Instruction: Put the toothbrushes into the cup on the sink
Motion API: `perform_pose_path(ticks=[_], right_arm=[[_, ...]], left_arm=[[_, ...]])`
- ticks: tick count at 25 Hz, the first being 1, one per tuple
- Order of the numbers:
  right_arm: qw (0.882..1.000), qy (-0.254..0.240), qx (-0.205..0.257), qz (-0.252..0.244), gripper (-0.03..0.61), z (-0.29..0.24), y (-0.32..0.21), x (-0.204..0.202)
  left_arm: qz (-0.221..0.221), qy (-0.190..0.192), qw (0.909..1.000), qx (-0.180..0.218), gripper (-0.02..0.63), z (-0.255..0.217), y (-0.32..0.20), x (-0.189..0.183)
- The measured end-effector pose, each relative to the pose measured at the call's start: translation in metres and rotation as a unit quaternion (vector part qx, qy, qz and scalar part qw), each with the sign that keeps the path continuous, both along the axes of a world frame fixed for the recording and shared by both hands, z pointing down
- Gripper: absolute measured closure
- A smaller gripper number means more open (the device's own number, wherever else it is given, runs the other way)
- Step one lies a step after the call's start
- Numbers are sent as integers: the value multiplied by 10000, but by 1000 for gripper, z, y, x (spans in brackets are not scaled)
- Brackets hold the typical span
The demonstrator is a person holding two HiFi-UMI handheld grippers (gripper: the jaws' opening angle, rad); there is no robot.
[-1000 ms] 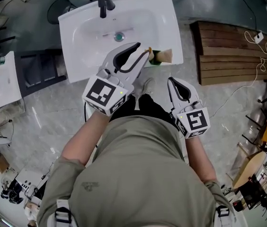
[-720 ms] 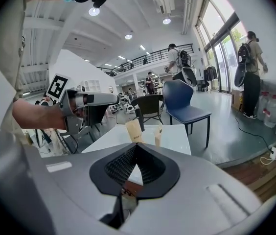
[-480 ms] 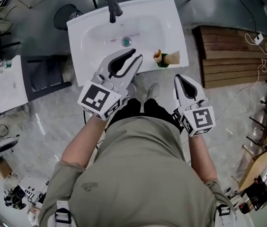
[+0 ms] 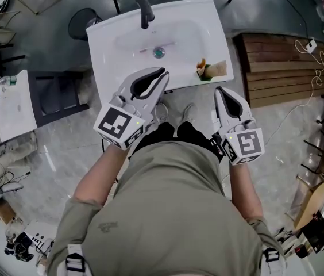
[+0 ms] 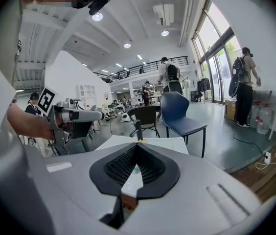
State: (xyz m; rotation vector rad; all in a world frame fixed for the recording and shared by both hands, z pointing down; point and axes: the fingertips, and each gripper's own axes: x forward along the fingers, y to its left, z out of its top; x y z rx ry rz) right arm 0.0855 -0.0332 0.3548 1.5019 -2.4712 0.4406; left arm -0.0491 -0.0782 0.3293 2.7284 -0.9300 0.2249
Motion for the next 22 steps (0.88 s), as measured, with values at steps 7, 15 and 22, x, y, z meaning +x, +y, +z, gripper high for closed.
perform_pose_path(ticks=[7, 15, 22], right_arm=[[9998, 17, 165, -64, 568, -14, 2, -25], [9998, -38, 159, -88, 568, -18, 7, -43], [9998, -25, 147, -125, 568, -19, 7, -51]], left_arm=[[239, -19, 9997, -50, 589, 5, 16, -10], [487, -55, 9986, -194, 607, 14, 28, -12], [699, -199, 9970, -279, 607, 24, 35, -8]])
